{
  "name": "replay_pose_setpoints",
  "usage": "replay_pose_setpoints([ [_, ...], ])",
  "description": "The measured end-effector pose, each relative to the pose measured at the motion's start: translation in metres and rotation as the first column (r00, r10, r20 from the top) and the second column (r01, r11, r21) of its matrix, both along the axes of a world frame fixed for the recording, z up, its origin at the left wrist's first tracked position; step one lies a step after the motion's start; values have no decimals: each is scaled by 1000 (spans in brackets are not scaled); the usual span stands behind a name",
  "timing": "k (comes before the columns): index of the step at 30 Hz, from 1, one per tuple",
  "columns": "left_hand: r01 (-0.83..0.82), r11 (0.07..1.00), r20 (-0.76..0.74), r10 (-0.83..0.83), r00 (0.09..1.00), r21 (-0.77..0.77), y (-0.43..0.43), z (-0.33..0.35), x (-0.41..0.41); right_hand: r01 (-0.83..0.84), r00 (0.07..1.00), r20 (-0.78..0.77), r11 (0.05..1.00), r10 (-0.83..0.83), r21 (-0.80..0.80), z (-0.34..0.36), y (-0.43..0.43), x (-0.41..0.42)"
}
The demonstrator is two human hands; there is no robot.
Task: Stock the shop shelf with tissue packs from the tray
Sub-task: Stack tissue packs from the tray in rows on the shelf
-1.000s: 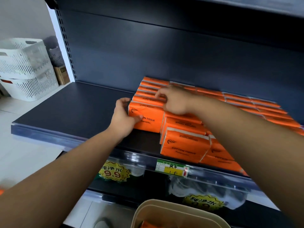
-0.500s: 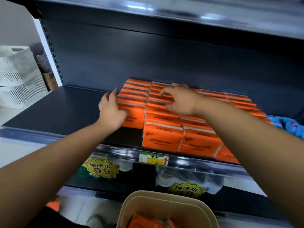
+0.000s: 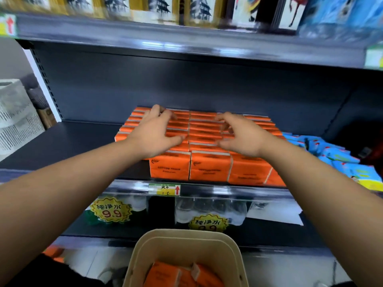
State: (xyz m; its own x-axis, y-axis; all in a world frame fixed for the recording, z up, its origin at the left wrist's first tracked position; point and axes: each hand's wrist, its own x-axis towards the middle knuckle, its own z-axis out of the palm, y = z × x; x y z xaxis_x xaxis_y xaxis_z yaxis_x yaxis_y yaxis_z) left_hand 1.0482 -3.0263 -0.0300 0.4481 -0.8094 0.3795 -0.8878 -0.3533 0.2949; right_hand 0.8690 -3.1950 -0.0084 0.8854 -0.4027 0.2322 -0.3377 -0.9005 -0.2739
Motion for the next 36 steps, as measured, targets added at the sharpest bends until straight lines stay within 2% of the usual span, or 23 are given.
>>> replay_pose_setpoints([
  [3,115,993,63,-113,992,-24,-2,-2,-29,-1,999,42,1000,0,28,-9,4,-28],
  [9,234,958,148,-259,955,163,-3,-38,-79,11,999,-34,999,-10,38,-47,17,-65],
  [16,294,907,47,-322,946,302,5,-110,-95,28,983,-181,999,-32,-26,-109,38,-81],
  [19,280,885,6,-304,953,372,12,-144,-94,34,976,-213,996,-50,-78,-140,47,-83],
  [22,236,848,-5,-265,964,475,20,-178,-91,50,952,-299,997,-67,-65,-174,53,-85],
  [31,105,694,-94,-53,994,712,51,-269,-94,113,881,-468,992,-69,65,-263,73,-89],
  [36,83,637,-127,22,992,766,72,-305,-101,77,799,-601,986,29,151,-301,86,-94],
])
